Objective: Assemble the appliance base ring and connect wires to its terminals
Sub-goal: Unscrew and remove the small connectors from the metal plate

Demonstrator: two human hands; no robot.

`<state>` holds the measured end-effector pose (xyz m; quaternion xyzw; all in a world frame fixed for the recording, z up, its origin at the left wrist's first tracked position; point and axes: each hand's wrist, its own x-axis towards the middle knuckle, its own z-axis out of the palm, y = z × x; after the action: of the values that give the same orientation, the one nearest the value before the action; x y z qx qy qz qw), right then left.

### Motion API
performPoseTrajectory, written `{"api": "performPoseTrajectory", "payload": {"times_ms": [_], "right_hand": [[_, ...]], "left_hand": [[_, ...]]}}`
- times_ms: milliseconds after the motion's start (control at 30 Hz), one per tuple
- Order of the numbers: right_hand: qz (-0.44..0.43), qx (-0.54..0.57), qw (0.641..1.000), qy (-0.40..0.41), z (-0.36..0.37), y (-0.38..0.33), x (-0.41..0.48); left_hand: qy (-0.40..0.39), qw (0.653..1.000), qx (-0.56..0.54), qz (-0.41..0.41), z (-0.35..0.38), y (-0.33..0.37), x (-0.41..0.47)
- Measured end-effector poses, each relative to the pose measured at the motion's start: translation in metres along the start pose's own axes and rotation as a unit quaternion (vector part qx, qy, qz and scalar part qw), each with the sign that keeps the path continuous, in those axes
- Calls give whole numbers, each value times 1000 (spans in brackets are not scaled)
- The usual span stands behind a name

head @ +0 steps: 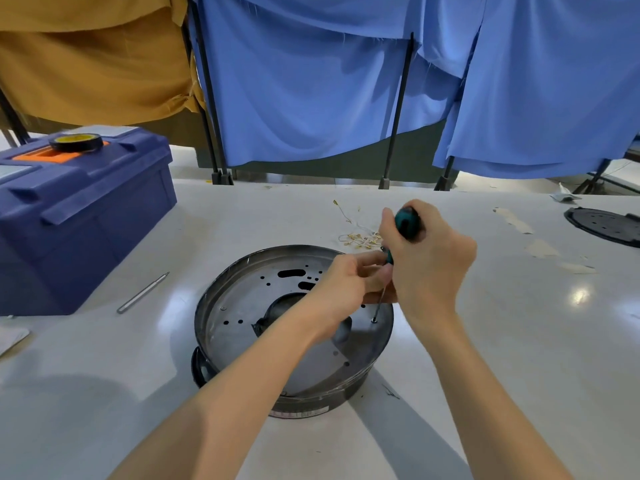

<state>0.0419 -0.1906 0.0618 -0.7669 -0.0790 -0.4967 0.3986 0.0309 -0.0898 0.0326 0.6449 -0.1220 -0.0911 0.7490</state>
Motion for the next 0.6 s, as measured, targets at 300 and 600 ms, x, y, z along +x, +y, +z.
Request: {"api": "performPoseTrajectory", "payload": {"times_ms": [300,600], "right_hand": [[105,273,878,-380,-19,2,28],[45,104,984,-136,-12,1,3]], "left_hand": [[1,998,-64,-18,-15,3,-7],[32,998,-61,-6,-12,5,-4]]}}
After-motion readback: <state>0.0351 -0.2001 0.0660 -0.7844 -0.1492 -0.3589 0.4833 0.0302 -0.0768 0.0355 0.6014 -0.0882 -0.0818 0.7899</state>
